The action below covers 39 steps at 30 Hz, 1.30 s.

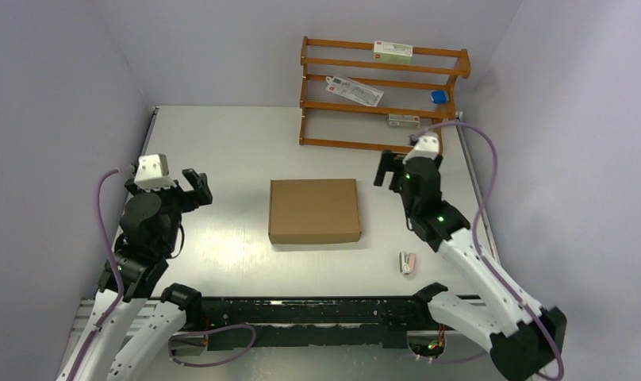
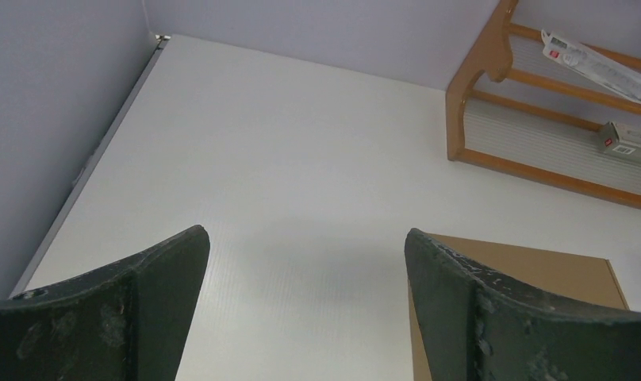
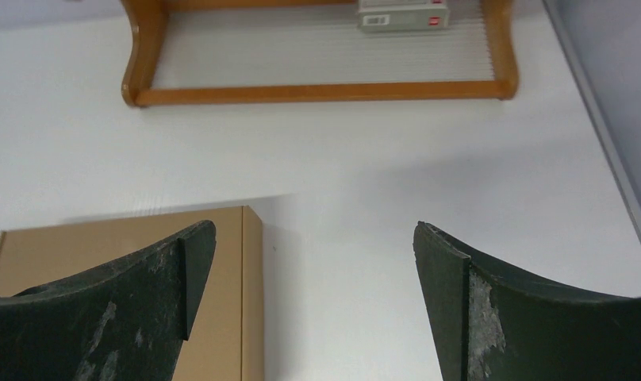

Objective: Fold the paper box

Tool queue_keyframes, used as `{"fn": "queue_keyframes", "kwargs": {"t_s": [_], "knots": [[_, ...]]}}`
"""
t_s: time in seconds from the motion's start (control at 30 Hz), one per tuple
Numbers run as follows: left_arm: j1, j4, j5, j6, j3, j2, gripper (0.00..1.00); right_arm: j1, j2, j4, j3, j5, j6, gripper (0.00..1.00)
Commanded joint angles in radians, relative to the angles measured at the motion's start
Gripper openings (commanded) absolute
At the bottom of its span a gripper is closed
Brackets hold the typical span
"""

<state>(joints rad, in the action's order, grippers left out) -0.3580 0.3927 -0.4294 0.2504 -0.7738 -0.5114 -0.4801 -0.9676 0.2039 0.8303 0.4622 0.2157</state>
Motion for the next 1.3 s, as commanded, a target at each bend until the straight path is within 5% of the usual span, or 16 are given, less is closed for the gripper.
{"fn": "queue_keyframes", "kwargs": {"t_s": [0.0,0.2,0.53,1.27], "knots": [[-0.003,0.0,0.002,-0.008,0.003,0.036,0.97,0.023,0.17,0.075,-0.058,0.08,0.099,1.0],[-0.002,-0.011,0.048,0.014,0.012,0.154,0.97,0.024,0.391,0.151,-0.082,0.103,0.07,1.0],[-0.002,-0.097,0.047,-0.038,0.115,0.304,0.97,0.024,0.508,0.165,-0.097,0.105,0.001,1.0],[0.073,-0.14,0.179,-0.055,0.126,0.236,0.97,0.024,0.542,0.139,-0.126,0.06,-0.032,1.0]]}}
